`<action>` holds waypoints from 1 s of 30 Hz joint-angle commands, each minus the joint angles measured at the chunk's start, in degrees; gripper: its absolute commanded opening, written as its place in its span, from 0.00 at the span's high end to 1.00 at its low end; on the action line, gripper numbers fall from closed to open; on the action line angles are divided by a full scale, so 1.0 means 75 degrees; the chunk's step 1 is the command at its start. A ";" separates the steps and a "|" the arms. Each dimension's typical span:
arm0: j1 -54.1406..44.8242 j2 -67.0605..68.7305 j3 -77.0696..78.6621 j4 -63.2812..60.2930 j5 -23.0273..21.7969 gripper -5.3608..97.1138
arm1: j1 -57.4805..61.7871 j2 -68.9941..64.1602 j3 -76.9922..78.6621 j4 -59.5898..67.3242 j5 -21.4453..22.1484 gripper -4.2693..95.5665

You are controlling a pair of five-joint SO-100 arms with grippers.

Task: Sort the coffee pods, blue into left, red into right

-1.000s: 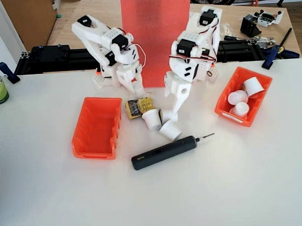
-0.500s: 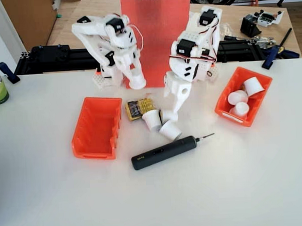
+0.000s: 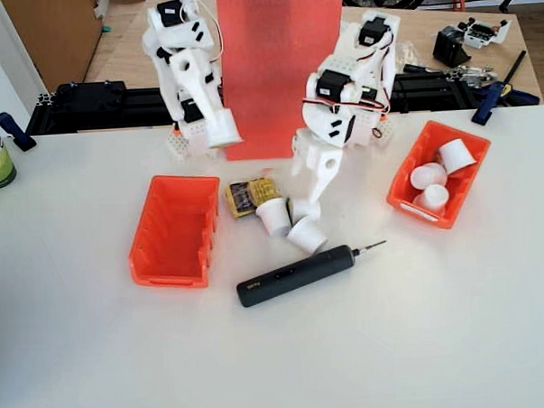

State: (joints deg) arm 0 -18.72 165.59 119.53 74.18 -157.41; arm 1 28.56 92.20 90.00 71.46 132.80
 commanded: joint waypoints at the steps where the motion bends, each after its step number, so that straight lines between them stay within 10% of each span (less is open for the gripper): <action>1: 0.0094 -0.0363 -0.0141 -0.1254 -0.0340 0.84 | -0.0035 0.0023 -0.0363 -0.0105 0.0000 0.64; 18: 0.2496 -0.4523 -0.0738 -0.8285 -0.1570 0.88 | -0.0012 0.0000 -0.0539 -0.0176 -0.0035 0.64; 30: 0.3562 -0.3141 0.2191 -0.8027 -0.1957 0.75 | 0.0000 -0.0094 -0.0645 -0.0199 0.0047 0.63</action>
State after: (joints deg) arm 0 7.56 138.69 131.92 14.41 -172.09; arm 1 28.56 91.14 88.07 70.40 132.80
